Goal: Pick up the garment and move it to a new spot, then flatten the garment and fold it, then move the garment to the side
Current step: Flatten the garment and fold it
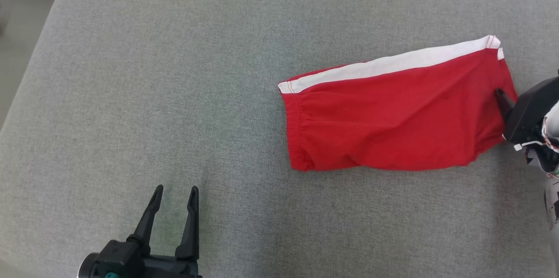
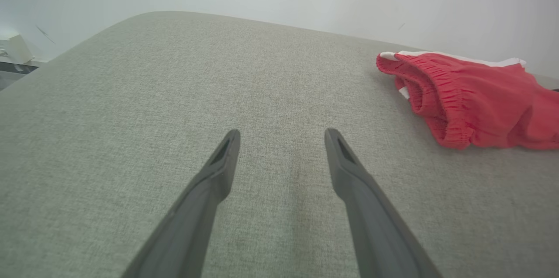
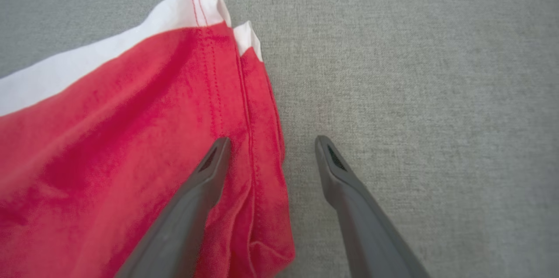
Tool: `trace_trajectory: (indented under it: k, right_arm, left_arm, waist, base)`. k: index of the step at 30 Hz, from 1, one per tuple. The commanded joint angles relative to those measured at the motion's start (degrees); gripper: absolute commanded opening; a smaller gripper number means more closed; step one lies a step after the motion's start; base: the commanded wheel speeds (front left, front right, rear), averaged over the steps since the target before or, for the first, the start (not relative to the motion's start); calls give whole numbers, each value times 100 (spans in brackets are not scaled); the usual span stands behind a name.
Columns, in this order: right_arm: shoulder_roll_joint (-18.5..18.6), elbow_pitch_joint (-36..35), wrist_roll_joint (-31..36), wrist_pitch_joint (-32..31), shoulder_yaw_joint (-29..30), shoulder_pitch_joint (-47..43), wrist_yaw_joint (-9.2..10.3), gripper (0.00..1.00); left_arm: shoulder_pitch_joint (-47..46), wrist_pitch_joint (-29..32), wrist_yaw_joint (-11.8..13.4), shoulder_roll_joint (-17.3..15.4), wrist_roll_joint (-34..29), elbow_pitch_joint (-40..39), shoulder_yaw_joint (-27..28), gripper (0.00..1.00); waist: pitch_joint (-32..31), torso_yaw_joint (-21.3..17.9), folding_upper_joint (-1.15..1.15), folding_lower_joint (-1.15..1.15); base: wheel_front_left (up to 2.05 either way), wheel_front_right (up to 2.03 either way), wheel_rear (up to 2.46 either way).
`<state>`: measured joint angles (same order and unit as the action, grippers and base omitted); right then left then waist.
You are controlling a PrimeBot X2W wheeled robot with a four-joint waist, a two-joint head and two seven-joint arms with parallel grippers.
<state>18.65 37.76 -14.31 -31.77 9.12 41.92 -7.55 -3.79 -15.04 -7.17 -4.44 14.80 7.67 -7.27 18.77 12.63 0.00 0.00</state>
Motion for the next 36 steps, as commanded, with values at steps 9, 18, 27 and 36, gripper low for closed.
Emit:
trace_trajectory:
  k: [9,18,27,36]
  right_arm:
    - [-252,113,154,-157,69,-279,17,100]
    - [-286,129,148,-306,-91,-438,18,0]
    - [-109,-82,224,-73,-20,-462,18,0]
    - [169,-524,284,208,-127,-784,18,0]
  left_arm:
    - [99,-16,-31,27,-61,17,9,100]
    - [128,-16,-26,30,-35,100,-57,100]
    - [161,-16,-26,24,31,188,-33,100]
    - [282,-16,-26,6,81,236,-10,100]
  waist:
    - [98,6,0,0]
    - [46,-9,0,0]
    - [-115,-65,0,0]
    - [-429,-365,0,0]
  base:
    - [0,0,0]
    - [0,0,0]
    - [0,0,0]
    - [0,0,0]
